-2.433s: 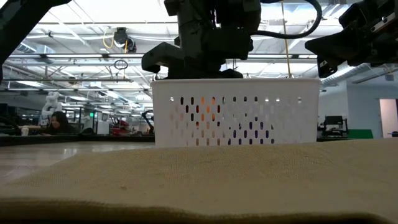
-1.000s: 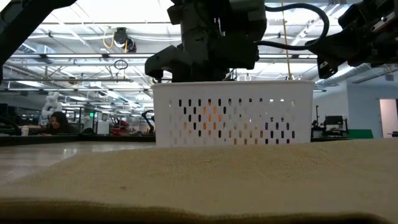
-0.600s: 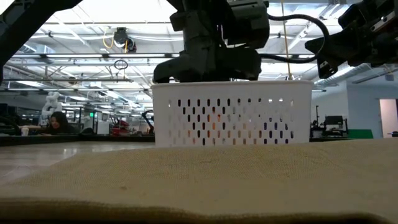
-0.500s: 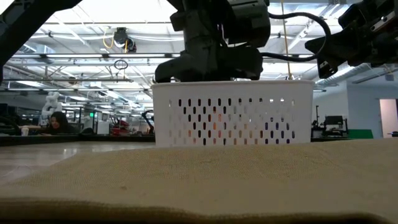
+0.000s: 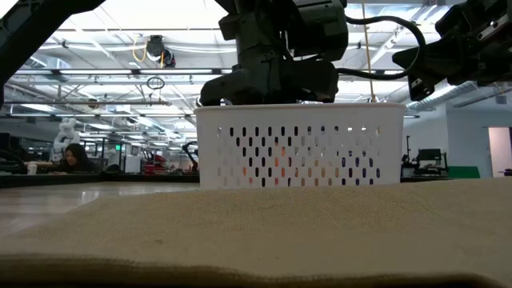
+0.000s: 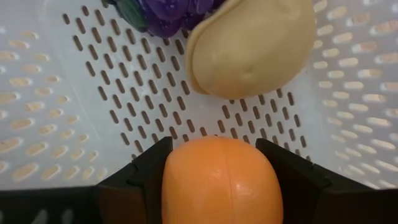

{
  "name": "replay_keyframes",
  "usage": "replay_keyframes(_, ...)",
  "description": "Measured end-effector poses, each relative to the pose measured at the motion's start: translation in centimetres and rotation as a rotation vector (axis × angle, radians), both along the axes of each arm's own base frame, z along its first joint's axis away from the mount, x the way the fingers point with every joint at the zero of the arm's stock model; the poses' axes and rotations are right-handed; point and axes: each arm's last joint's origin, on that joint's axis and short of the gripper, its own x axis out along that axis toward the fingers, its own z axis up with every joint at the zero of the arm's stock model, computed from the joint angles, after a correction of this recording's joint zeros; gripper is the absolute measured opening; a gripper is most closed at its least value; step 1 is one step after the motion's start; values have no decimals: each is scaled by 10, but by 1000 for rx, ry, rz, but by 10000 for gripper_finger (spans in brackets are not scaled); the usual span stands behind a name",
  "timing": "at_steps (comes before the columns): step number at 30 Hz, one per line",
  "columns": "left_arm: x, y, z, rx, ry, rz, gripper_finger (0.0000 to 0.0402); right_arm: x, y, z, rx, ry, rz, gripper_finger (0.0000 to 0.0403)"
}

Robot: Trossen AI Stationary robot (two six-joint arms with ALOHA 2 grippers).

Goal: Pick and placing Produce into tupperware
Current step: Put the orange into the white basket

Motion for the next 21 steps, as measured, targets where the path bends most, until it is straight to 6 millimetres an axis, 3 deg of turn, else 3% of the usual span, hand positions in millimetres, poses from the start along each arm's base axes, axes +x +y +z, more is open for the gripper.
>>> replay_keyframes(14, 1, -1, 2, -36, -12, -5, 259, 0, 0, 0, 0, 0, 0, 0)
replay_keyframes(21, 2, -1, 2, -37, -20, -4, 256, 0, 0, 0, 0, 0, 0, 0)
